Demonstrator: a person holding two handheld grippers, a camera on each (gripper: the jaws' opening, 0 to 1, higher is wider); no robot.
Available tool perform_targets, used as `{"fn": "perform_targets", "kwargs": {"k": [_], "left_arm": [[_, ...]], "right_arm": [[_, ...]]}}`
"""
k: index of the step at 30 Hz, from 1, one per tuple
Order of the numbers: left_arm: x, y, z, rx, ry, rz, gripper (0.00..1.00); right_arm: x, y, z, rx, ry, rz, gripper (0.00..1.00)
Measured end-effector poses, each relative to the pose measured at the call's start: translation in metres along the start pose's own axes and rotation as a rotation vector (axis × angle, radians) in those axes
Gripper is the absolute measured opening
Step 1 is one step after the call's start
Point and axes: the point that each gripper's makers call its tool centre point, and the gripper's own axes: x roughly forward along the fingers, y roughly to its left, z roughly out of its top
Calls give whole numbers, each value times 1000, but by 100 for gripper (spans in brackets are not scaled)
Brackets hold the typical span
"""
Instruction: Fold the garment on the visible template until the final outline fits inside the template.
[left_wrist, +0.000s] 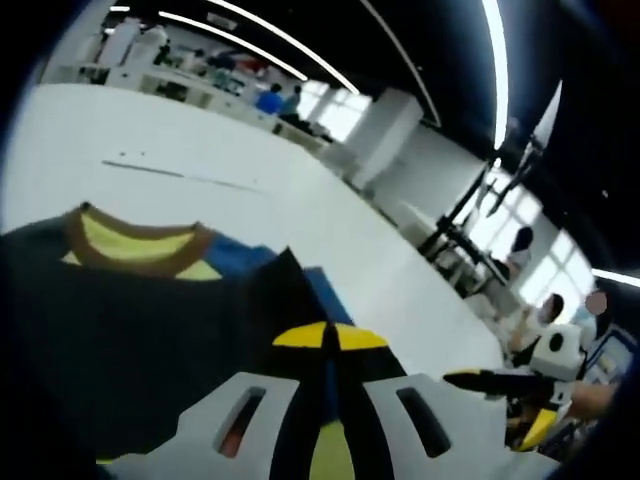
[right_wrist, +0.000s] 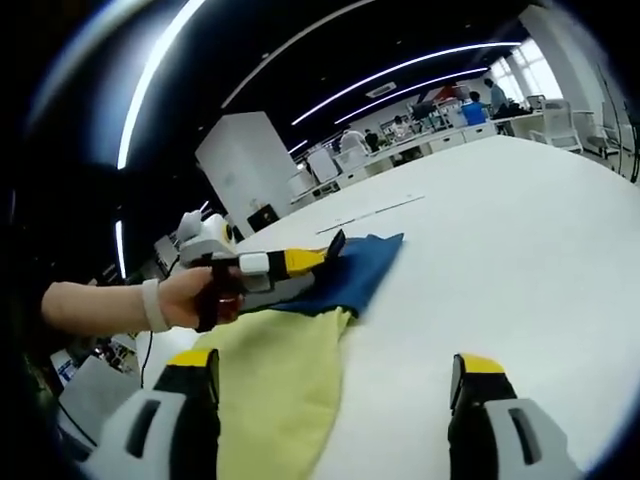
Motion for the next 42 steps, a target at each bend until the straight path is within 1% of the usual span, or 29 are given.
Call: {"fn": "perform_targets", "kwargs": {"k": [2, 5, 6, 8, 9, 12, 14, 16, 20, 24, 28, 31, 33, 34, 38, 39, 40, 42], "left_arm": [[0, 1, 1, 22, -1, 9, 0], [-2, -4, 3, 32, -9, -15, 0], [-2, -4, 4, 35, -11, -16, 2], [-2, -5, 5, 43, -14, -22, 10], [-2, -6, 6, 62, -20, -22, 13], [-3, -7, 5, 85, -12, -21, 23], [-4, -7, 4, 129, -1, -16, 32], [-6, -8, 5, 154, 4, -18, 43], [-12, -8, 6, 191, 12, -26, 55], [-20, -6, 7, 201, 19, -34, 68], [-29, -5, 11, 228, 17, -40, 80], [-39, -5, 13, 241, 15, -54, 87], [-48, -4, 12, 251, 19, -56, 90], [-52, -5, 13, 255, 10, -63, 92], [-70, 1, 12, 255, 6, -53, 95], [-75, 5, 13, 257, 3, -36, 96], [-83, 10, 16, 267, -21, -18, 97], [-96, 16, 14, 244, -19, -14, 98]], "right_arm": [[0, 0, 1, 2, -3, 1, 97], [1, 1, 0, 0, 1, 4, 97], [1, 2, 0, -1, 0, 6, 97], [2, 2, 1, 1, -1, 8, 97], [2, 3, 1, 1, 0, 9, 97], [3, 4, 1, -1, 0, 13, 97], [4, 5, 1, -2, 2, 15, 97], [5, 6, 1, -6, 4, 18, 97], [6, 9, 2, -13, 9, 26, 98], [9, 14, 3, -22, 14, 37, 98], [12, 17, 4, -33, 23, 47, 98], [13, 20, 4, -37, 27, 55, 99], [14, 22, 4, -45, 33, 61, 99], [15, 22, 4, -47, 36, 63, 98], [17, 25, 6, -58, 43, 71, 99], [18, 27, 7, -62, 41, 74, 99], [18, 28, 8, -63, 42, 77, 99], [18, 30, 9, -74, 48, 85, 99]]}}
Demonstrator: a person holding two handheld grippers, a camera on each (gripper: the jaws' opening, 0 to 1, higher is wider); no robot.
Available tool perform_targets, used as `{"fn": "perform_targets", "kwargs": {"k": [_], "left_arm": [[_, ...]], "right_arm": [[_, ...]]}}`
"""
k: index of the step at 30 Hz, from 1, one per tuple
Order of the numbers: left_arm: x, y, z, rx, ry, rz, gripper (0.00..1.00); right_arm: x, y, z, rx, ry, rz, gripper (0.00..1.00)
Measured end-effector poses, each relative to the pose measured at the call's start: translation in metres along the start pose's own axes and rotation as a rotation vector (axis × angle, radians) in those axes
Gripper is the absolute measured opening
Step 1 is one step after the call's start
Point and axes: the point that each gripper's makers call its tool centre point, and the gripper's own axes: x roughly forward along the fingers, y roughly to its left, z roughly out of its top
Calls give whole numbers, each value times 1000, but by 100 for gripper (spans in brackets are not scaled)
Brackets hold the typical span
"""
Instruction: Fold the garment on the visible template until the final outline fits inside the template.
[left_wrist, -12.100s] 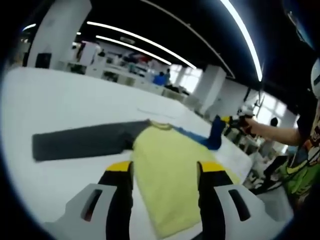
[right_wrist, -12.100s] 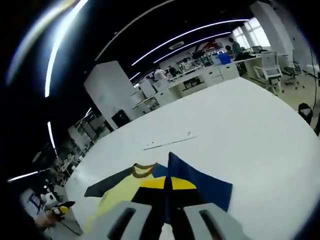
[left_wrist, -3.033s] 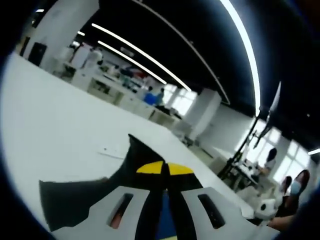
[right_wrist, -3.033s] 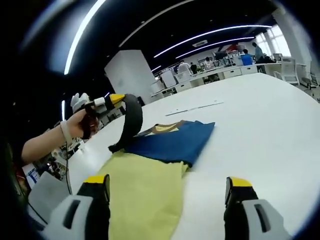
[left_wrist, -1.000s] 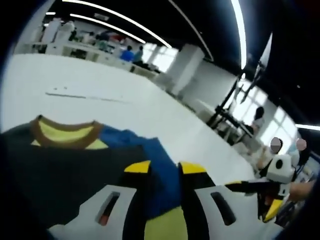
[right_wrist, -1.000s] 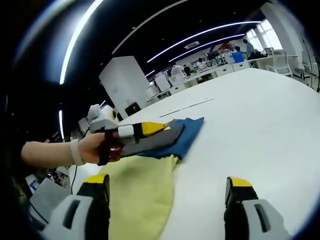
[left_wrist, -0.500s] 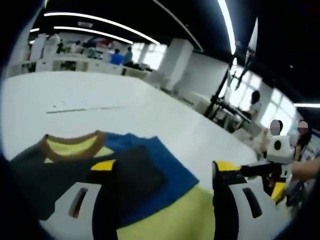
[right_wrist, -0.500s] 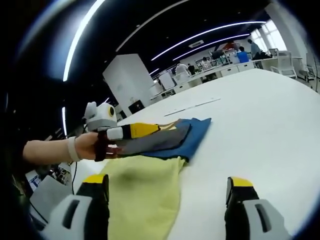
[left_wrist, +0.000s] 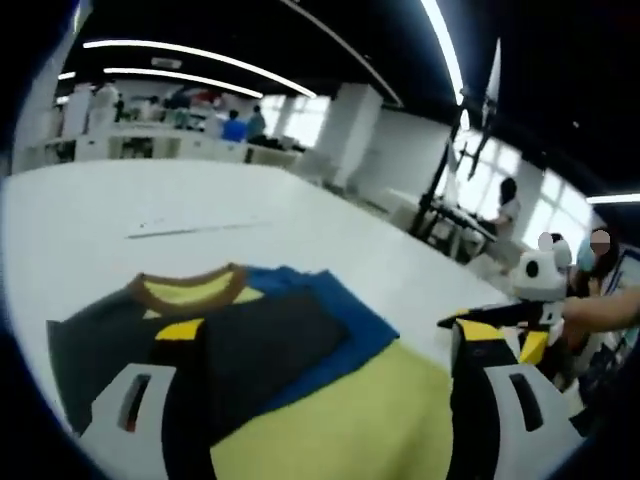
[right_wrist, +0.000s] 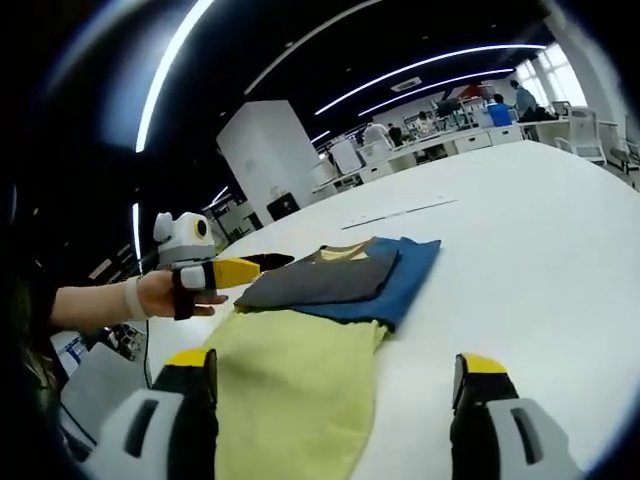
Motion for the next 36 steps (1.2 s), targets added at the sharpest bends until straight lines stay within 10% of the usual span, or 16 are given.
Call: {"fn": "perform_targets", "kwargs": {"k": [19, 36], "left_arm": [[-91, 41, -28, 1, 49, 115, 99], [-169, 49, -70, -46, 142, 167, 93]], "right_arm": [[5, 15, 6, -53, 35, 39, 99], [-20, 26, -24, -109, 131, 61, 94]]}}
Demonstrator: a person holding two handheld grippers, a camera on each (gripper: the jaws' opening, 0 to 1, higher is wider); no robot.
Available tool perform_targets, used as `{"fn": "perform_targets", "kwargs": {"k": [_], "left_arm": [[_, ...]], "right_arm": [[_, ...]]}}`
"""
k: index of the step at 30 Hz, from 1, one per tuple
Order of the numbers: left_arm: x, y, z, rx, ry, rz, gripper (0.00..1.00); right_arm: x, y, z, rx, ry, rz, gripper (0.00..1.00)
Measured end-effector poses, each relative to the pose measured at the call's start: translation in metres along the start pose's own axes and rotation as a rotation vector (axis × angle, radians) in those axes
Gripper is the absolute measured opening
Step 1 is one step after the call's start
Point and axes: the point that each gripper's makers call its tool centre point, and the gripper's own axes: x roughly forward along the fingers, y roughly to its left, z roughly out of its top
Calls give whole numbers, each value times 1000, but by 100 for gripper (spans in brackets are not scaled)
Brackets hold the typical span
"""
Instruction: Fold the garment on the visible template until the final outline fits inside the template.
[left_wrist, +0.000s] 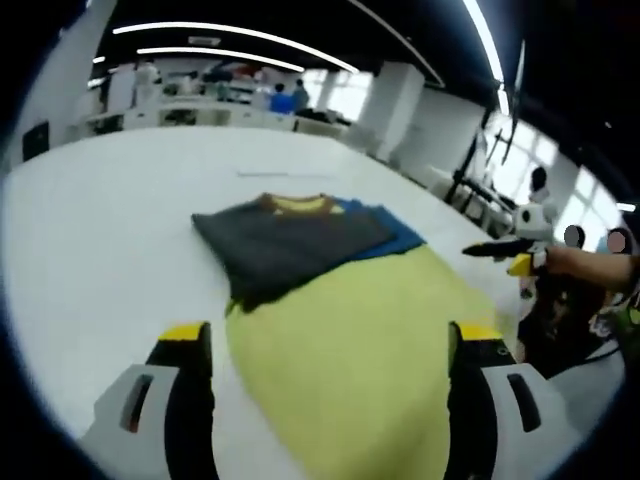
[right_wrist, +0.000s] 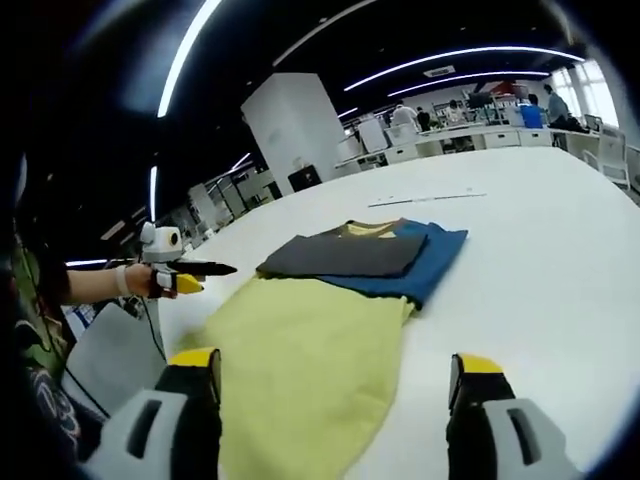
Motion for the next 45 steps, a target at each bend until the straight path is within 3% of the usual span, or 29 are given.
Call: {"fn": "perform_targets", "kwargs": {"k": [12, 21, 27, 32, 35, 41, 45], "left_arm": [[-48, -9, -44, -4, 133, -26, 88], [-60, -19, -64, -15, 193, -55, 82], [-68, -28, -82, 4, 265, -77, 76], [-81, -34, -97, -65, 355, -94, 58], [-86, -36, -104, -94, 376, -110, 47], [-93, -36, -124, -110, 441, -103, 38], [-100, -35, -125, -160, 448, -82, 30]], "right_arm": [[-27, 7, -35, -38, 109, -14, 81], [-42, 16, -60, -48, 192, -3, 72], [-53, 23, -75, -37, 242, 16, 57], [-62, 29, -87, -7, 277, 34, 44], [-65, 35, -93, 34, 292, 58, 34], [-67, 33, -105, 69, 316, 52, 27], [-68, 34, -111, 87, 332, 59, 22]]}}
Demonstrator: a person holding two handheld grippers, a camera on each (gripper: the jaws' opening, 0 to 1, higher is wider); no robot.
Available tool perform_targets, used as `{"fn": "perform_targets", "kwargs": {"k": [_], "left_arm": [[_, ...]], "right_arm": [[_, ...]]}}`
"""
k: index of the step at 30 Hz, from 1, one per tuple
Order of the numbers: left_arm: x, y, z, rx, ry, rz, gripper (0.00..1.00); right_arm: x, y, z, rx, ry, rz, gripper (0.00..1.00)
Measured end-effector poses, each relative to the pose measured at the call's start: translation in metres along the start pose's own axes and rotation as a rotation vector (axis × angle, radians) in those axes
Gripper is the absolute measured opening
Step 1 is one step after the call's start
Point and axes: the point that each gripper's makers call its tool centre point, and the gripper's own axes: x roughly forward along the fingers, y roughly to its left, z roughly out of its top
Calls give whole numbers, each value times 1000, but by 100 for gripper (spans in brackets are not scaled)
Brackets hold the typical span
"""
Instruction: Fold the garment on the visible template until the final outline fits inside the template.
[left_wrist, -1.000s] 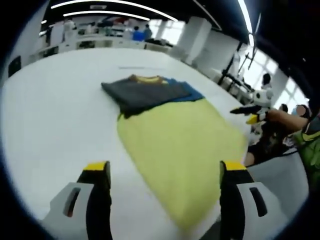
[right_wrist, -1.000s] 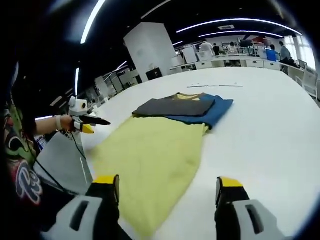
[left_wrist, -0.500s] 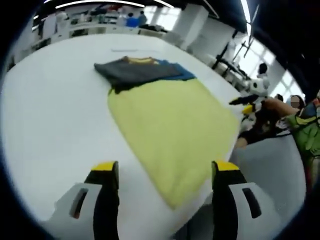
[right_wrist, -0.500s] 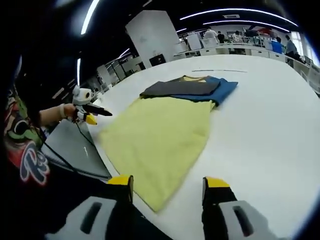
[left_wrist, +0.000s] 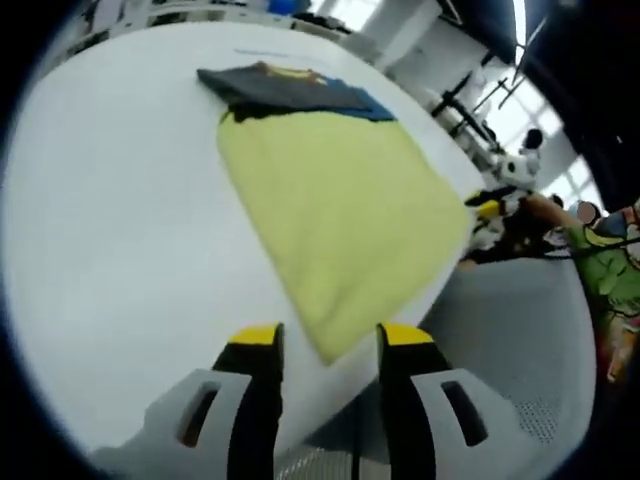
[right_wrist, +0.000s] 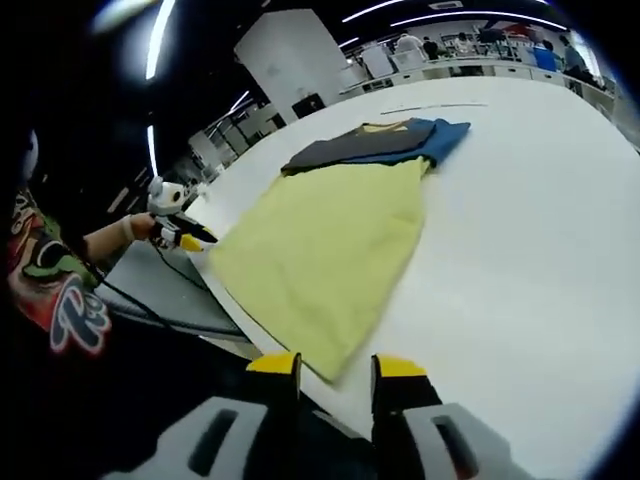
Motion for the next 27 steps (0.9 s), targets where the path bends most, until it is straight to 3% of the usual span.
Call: {"fn": "perform_targets", "kwargs": {"k": [8, 13, 15, 19, 27], "left_arm": [[3, -3, -11, -54, 34, -16, 11], [6, 3, -13, -72, 40, 7, 0], [6, 2, -13, -125, 42, 2, 0], [5, 1, -14, -102, 40, 4, 0], [2, -4, -15, -147, 54, -25, 0]], "right_arm": [[5, 1, -1, 49, -10, 18, 9], [8, -1, -3, 74, -7, 16, 0], [8, 0, -4, 94, 2, 17, 0], [5, 4, -3, 107, -3, 33, 0], [-1, 15, -5, 171, 3, 59, 0]]}}
